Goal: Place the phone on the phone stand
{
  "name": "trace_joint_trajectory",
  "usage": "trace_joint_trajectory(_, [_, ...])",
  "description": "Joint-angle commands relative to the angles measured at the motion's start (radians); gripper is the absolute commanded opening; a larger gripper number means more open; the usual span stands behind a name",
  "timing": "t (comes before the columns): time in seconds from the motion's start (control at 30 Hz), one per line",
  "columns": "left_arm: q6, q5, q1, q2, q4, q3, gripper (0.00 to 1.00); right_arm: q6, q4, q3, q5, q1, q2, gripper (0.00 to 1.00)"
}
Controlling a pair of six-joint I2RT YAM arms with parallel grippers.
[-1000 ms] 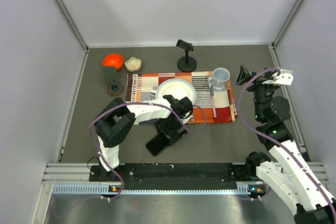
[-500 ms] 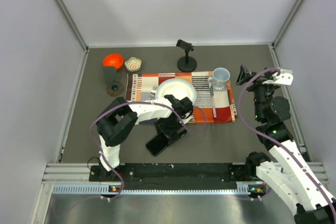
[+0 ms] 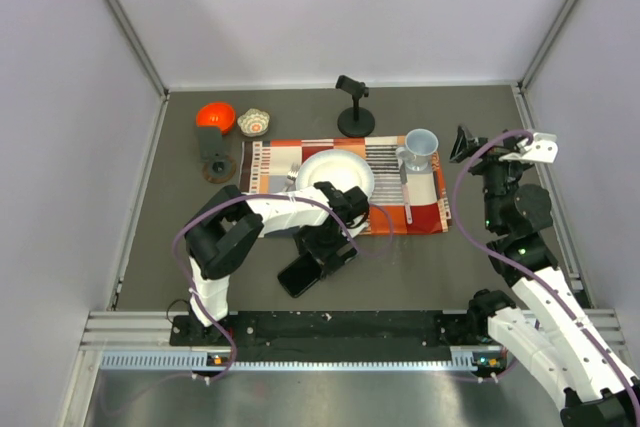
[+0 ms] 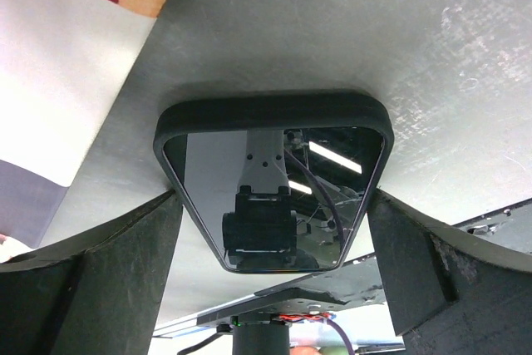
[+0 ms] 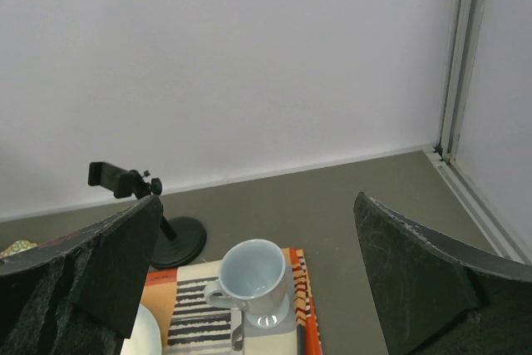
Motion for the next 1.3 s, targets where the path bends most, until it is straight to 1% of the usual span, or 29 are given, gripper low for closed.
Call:
trace_joint_trajectory(0.0, [0.006,-0.014,0.003,0.022,0.036,-0.026,0.97,-0.004,0.051,-0.007,-0.004,0.015,-0.004,0.99])
trace_joint_trajectory(0.23, [0.01,-0.014,0.003,0.028,0.066,-0.049,0.93,-0.01,0.054,-0.01,0.003,0.019,-0.011,0.99])
trace_joint_trajectory(0.37, [0.019,-0.01,0.003,0.025,0.07,-0.054,0.85,-0.013,0.053,-0.012,0.007,0.021,-0.015,0.99])
trace_joint_trajectory(0.4, [0.019,-0.01,0.003,0.025,0.069,-0.054,0.76,-0.013,0.054,-0.012,0.009,0.021,-0.017,0.99])
trace_joint_trajectory(0.47, [0.016,-0.013,0.001,0.023,0.069,-0.054,0.66,-0.014,0.056,-0.013,0.009,0.019,-0.017,0.99])
trace_joint_trajectory(0.5, [0.013,-0.016,0.001,0.014,0.069,-0.054,0.58,-0.014,0.054,-0.013,0.009,0.022,-0.018,0.99])
trace_joint_trajectory(0.53, [0.008,-0.014,-0.001,0.007,0.069,-0.052,0.53,-0.016,0.056,-0.013,0.01,0.022,-0.018,0.99])
trace_joint_trajectory(0.6, [-0.009,-0.063,-0.005,-0.032,0.064,-0.052,0.47,-0.016,0.054,-0.013,0.013,0.022,-0.017,0.99])
trace_joint_trajectory(0.63, [-0.012,-0.065,-0.007,-0.049,0.063,-0.046,0.4,-0.016,0.057,-0.013,0.012,0.022,-0.017,0.99])
trace_joint_trajectory(0.7, [-0.023,-0.071,-0.014,-0.097,0.041,-0.034,0.33,-0.014,0.057,-0.015,0.01,0.022,-0.015,0.99])
trace_joint_trajectory(0.77, [-0.026,-0.086,-0.022,-0.127,0.03,-0.019,0.22,-0.013,0.061,-0.015,0.009,0.022,-0.014,0.99])
trace_joint_trajectory(0.8, [-0.027,-0.091,-0.025,-0.154,0.024,-0.014,0.2,-0.013,0.061,-0.015,0.009,0.022,-0.012,0.99])
trace_joint_trajectory(0.83, [-0.03,-0.103,-0.027,-0.164,0.017,-0.006,0.13,-0.013,0.061,-0.015,0.009,0.022,-0.012,0.99])
trace_joint_trajectory(0.87, [-0.039,-0.109,-0.027,-0.17,0.015,-0.003,0.0,-0.011,0.059,-0.015,0.007,0.022,-0.014,0.99])
trace_joint_trajectory(1.13, [-0.07,-0.105,-0.033,-0.247,0.043,-0.021,0.0,-0.014,0.056,-0.015,0.012,0.022,-0.017,0.99])
trace_joint_trajectory(1.27, [-0.101,-0.145,-0.033,-0.314,0.093,-0.043,0.0,-0.014,0.059,-0.016,0.012,0.022,-0.018,0.99])
